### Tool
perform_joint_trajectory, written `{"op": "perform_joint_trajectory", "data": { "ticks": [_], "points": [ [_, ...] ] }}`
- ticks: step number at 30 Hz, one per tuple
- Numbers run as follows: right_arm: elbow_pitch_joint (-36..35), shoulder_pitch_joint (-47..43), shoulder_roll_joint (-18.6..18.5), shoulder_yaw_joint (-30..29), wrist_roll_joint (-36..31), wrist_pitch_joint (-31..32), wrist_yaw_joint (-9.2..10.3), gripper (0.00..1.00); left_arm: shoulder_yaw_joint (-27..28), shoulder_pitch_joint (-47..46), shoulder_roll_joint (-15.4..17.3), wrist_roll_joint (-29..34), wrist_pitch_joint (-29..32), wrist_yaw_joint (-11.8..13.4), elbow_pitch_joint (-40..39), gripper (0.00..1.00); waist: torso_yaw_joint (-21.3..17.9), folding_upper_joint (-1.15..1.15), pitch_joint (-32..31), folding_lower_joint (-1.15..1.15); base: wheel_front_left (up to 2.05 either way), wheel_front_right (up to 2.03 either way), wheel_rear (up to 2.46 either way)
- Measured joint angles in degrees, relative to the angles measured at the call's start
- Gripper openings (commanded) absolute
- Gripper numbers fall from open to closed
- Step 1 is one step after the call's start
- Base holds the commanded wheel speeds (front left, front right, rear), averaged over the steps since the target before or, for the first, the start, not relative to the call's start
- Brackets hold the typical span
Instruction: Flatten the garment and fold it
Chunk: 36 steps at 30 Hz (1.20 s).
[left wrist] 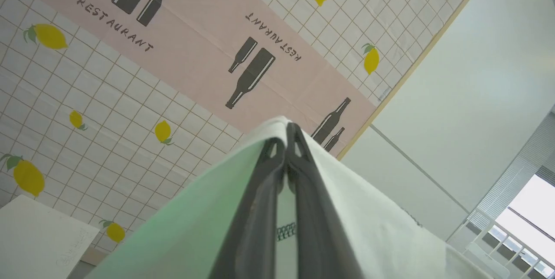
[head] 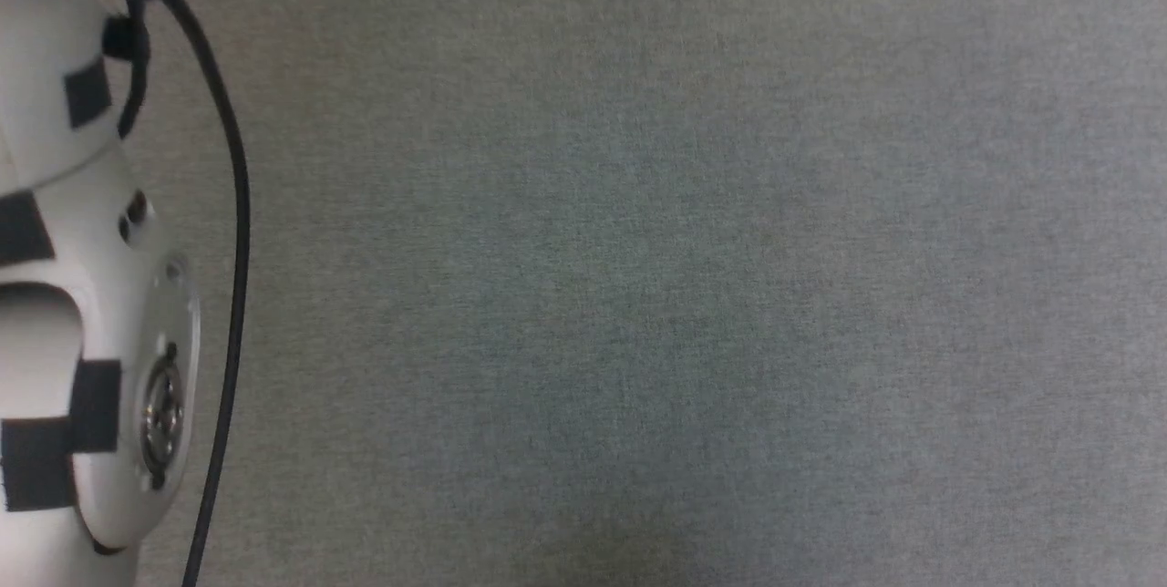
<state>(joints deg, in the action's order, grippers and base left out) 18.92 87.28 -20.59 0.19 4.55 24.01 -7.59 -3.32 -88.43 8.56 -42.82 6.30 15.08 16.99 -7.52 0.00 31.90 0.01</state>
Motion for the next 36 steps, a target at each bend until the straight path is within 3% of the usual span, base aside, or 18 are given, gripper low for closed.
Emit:
{"op": "perform_joint_trajectory", "data": {
  "ticks": [8,14,19,23,28,32,36],
  "points": [
    [9.59,1.84,1.13,0.26,-0.69,-8.06,-0.01,0.00,1.33,1.37,0.02,-1.04,-3.60,-3.45,5.56,0.00,-0.63,0.00,3.93,0.01,0.00,0.00,0.00],
    [15.79,-6.26,1.19,2.91,4.37,-9.70,-0.02,0.00,0.54,14.07,2.31,-1.11,-2.44,-6.00,8.94,0.00,0.10,0.00,2.37,0.00,0.00,0.00,0.00],
    [16.57,-13.70,0.53,6.52,9.95,-9.23,-0.02,0.00,-0.02,23.99,3.13,-2.03,-1.58,-8.36,8.28,0.00,0.78,0.00,-0.46,0.00,0.00,0.00,0.00],
    [12.32,-23.31,-1.63,9.22,15.78,-6.48,-0.02,0.00,-2.24,34.95,4.57,-1.67,0.27,-10.28,4.35,0.00,1.40,0.00,-3.77,-0.01,0.00,0.00,0.00],
    [0.43,-41.85,-5.33,9.12,22.04,0.33,-0.02,0.00,-3.69,52.32,5.80,-2.83,4.42,-10.78,-6.58,0.00,2.20,0.00,-8.78,-0.02,0.00,0.00,0.00],
    [-9.56,-58.16,-5.63,4.07,23.05,5.67,-0.02,0.00,-3.81,67.85,7.48,-3.69,8.42,-8.04,-15.90,0.00,2.72,0.00,-12.79,-0.02,0.00,0.00,0.00],
    [-19.14,-73.31,-1.16,-3.55,21.53,10.37,-0.03,0.00,-2.88,82.06,7.95,-6.34,11.41,-4.71,-23.77,0.00,3.12,0.00,-16.78,-0.02,0.00,0.00,0.00]
  ]
}}
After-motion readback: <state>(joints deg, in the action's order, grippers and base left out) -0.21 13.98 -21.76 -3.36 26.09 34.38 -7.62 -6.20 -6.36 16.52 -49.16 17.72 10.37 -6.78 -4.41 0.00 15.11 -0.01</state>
